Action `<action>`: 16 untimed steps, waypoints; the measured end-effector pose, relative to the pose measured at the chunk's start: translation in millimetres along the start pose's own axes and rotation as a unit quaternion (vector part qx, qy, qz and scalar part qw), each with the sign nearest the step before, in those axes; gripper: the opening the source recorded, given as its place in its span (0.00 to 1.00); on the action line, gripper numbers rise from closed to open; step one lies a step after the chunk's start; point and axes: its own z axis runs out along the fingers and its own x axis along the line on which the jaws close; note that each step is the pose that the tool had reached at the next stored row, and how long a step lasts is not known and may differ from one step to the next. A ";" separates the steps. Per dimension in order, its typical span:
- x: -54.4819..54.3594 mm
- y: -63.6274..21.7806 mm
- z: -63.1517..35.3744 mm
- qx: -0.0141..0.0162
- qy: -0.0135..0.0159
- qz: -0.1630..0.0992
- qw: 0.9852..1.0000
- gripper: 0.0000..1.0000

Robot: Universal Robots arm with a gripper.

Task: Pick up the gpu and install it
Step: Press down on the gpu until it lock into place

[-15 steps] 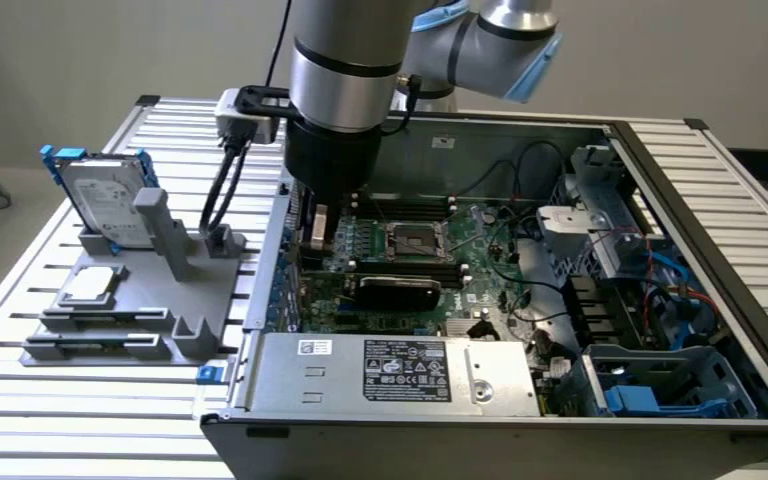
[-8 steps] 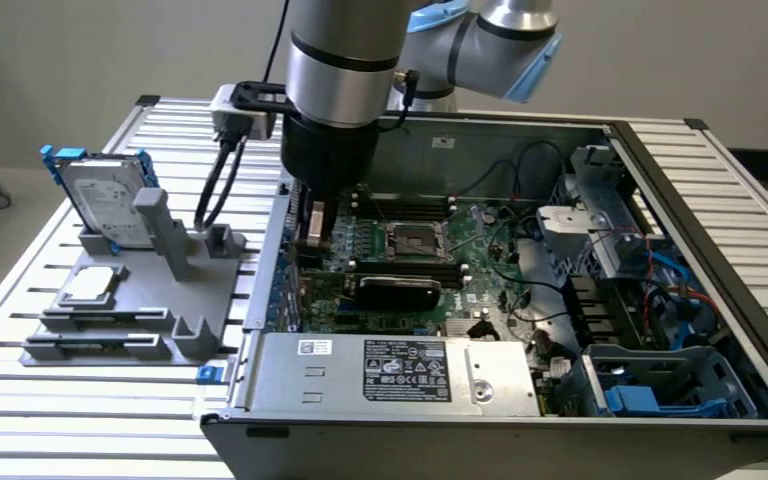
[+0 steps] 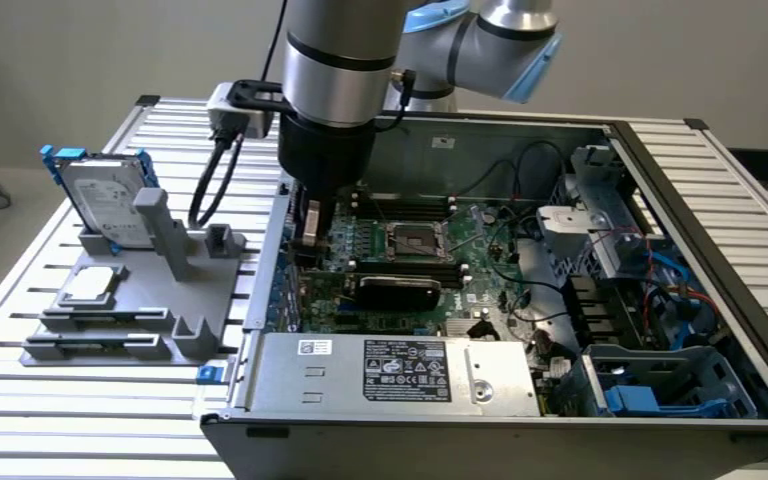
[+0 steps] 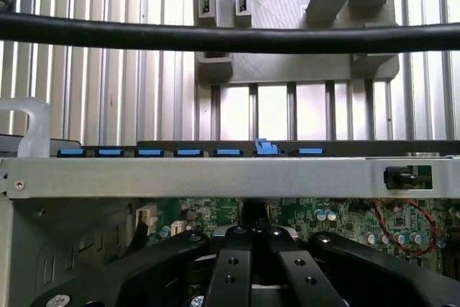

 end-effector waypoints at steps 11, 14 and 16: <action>-3.6 0.6 -0.8 0.000 -0.001 0.006 1.000 0.11; -4.0 0.9 -2.3 0.000 -0.001 0.006 1.000 0.11; -4.2 1.0 -3.0 0.000 -0.001 0.006 1.000 0.11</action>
